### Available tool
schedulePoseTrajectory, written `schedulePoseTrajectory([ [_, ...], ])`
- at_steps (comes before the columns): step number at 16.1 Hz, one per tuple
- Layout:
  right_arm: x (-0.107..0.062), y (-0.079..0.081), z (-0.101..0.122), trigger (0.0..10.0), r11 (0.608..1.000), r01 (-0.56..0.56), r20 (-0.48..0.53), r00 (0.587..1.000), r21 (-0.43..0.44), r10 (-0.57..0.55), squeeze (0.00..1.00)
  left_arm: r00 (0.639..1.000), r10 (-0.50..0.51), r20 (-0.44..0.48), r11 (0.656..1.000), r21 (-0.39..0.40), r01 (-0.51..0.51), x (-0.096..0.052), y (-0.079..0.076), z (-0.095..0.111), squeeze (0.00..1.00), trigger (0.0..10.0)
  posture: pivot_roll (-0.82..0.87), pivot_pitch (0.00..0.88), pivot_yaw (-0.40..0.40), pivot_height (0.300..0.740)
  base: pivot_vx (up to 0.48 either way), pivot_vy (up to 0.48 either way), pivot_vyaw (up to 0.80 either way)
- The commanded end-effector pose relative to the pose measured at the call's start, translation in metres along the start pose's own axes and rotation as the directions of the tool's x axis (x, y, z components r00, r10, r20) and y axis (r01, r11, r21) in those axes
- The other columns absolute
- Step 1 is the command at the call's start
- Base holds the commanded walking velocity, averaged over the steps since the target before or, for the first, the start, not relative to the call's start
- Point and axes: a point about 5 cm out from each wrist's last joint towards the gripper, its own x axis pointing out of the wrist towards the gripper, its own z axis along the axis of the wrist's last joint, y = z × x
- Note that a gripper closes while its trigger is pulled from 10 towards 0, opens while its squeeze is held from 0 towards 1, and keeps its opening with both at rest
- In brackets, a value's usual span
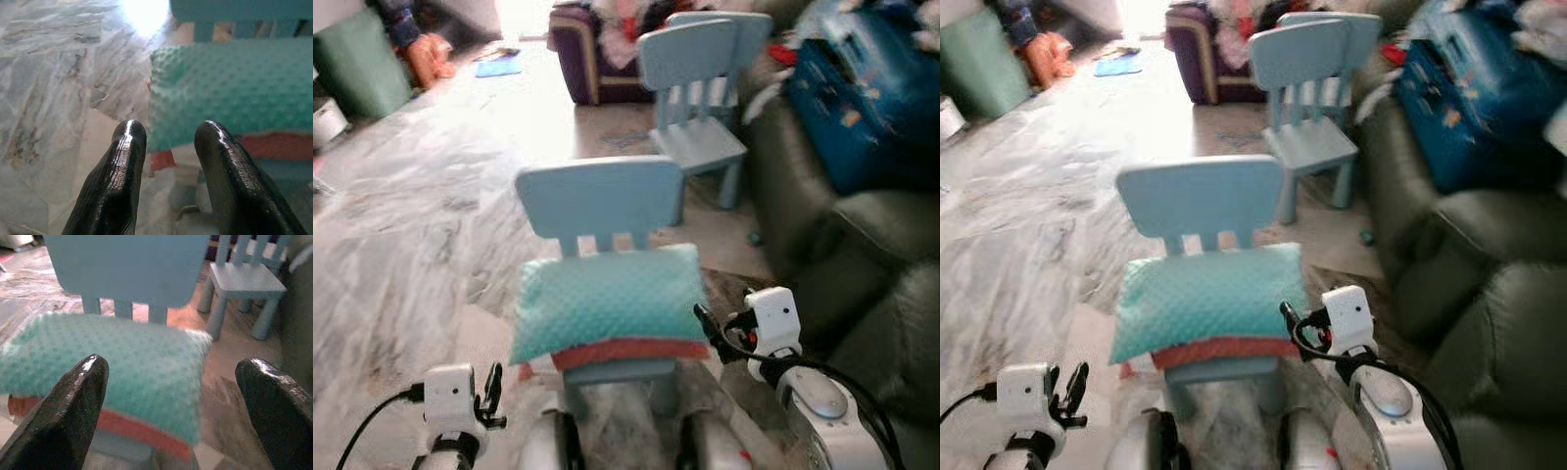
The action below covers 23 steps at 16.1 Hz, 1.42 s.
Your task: Move the pillow to the sofa
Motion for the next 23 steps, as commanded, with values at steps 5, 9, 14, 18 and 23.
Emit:
schedulePoseTrajectory([
  [5,0.003,0.004,0.002,10.0,1.000,-0.023,0.005,1.000,-0.005,0.023,0.00,1.000,0.024,-0.009,1.000,0.009,-0.024,-0.003,0.004,-0.002,0.00,10.0,-0.16,0.152,0.070,0.565,0.000,0.000,0.00],
  [9,0.004,0.004,0.002,10.0,1.000,-0.030,0.007,1.000,-0.008,0.030,0.00,0.999,0.031,-0.009,0.999,0.012,-0.031,-0.004,0.004,-0.002,0.00,10.0,-0.15,0.150,0.066,0.515,0.000,0.000,0.00],
  [14,0.010,0.003,0.006,10.0,0.999,-0.029,0.025,0.999,-0.020,0.029,0.00,0.991,0.129,0.025,0.990,0.047,-0.130,-0.002,0.017,0.003,0.00,10.0,-0.15,0.145,0.066,0.475,0.000,0.000,0.00],
  [18,0.022,-0.001,0.024,10.0,0.998,-0.031,0.083,0.996,-0.046,0.035,0.00,0.977,0.184,0.107,0.980,0.054,-0.191,0.011,0.037,0.026,0.00,10.0,-0.15,0.155,0.064,0.475,0.000,0.000,0.00],
  [23,0.044,-0.011,0.057,10.0,0.999,0.030,0.186,0.982,-0.020,-0.025,0.00,0.953,0.235,0.192,0.971,-0.008,-0.238,0.049,0.049,0.061,0.00,10.0,-0.18,0.182,0.066,0.475,0.000,0.000,0.00],
])
